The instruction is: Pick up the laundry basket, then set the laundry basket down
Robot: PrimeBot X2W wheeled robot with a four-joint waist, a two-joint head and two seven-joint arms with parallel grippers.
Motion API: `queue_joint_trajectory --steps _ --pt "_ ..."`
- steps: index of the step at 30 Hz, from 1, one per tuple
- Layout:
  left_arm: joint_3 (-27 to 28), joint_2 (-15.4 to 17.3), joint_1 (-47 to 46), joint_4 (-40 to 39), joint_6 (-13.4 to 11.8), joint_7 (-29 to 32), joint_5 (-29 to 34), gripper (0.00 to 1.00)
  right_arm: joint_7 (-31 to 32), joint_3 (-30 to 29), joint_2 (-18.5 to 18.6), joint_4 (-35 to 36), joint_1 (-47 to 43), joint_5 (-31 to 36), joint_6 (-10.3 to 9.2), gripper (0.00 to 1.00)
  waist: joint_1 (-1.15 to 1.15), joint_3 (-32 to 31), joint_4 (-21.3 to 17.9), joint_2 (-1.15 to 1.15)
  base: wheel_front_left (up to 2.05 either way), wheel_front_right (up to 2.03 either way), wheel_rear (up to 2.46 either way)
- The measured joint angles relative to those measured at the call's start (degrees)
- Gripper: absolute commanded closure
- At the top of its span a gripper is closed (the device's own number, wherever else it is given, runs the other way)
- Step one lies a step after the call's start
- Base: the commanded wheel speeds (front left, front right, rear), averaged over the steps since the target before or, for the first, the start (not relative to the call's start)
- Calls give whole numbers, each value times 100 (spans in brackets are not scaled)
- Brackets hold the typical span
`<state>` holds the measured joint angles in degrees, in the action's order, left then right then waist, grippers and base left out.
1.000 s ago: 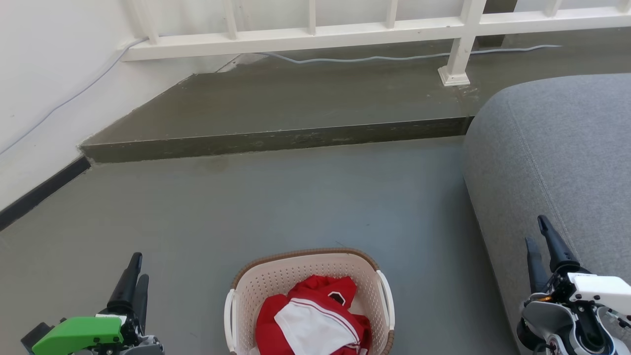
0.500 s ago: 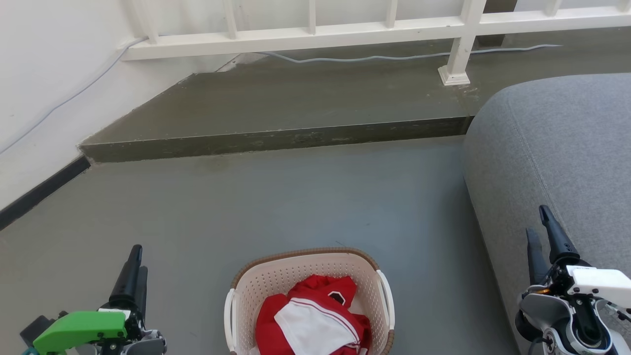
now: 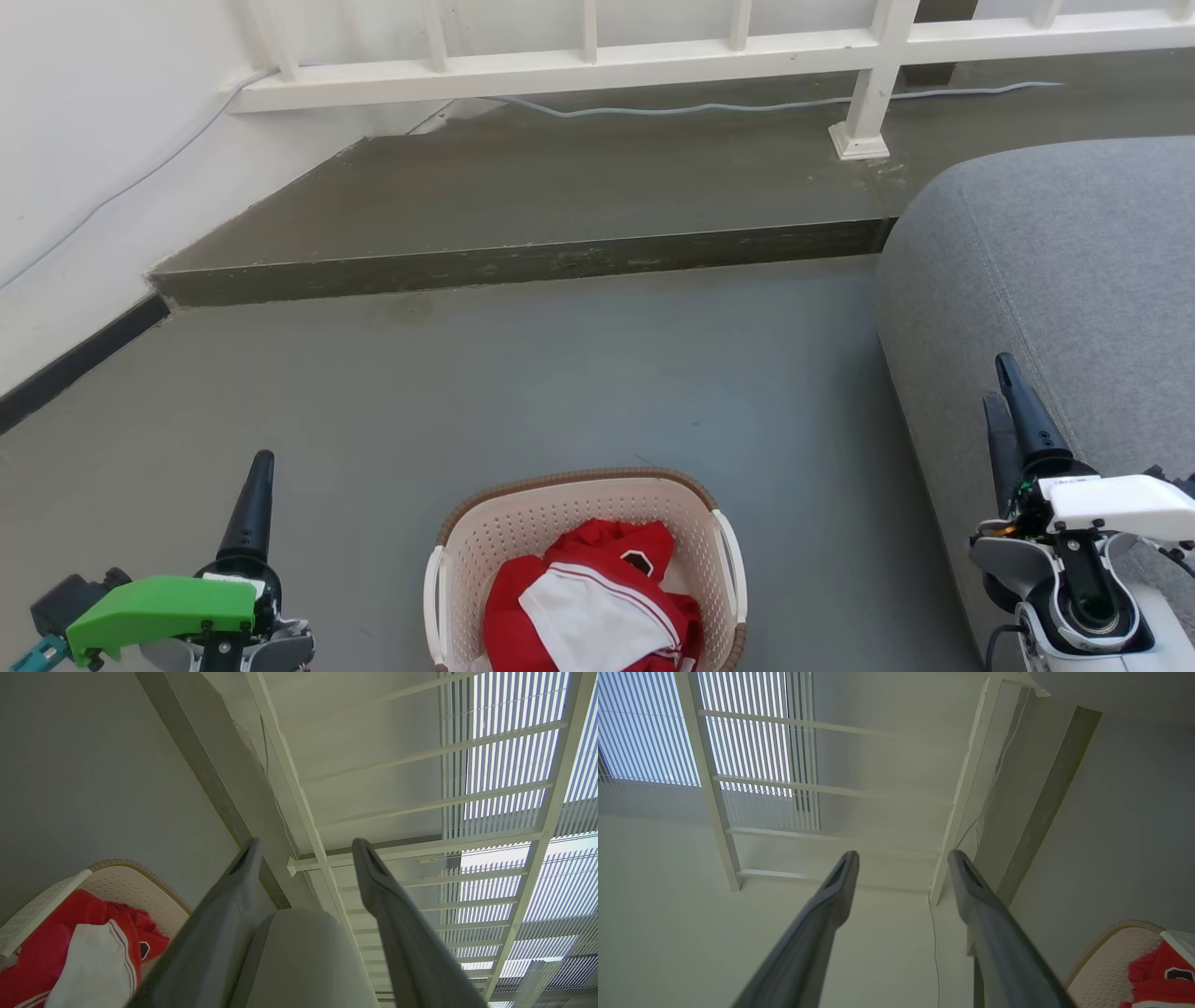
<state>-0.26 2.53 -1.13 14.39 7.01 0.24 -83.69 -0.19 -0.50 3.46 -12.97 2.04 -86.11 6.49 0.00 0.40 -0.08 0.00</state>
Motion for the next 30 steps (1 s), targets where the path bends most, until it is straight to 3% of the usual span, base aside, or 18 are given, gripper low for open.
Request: queue_joint_trajectory --steps 15,21,30 --pt "-210 134 -9 -46 1 -315 1221 0 -297 633 325 85 66 1280 2 0 0 11 9 0 0 0 0" --pt "-188 156 -99 -231 -4 -461 2042 0 -441 837 467 51 107 2019 -4 0 0 12 14 0 0 0 0" --pt "-288 178 -125 -403 -48 -635 3037 0 -613 1122 605 22 214 2974 -207 0 0 14 11 0 0 0 0"
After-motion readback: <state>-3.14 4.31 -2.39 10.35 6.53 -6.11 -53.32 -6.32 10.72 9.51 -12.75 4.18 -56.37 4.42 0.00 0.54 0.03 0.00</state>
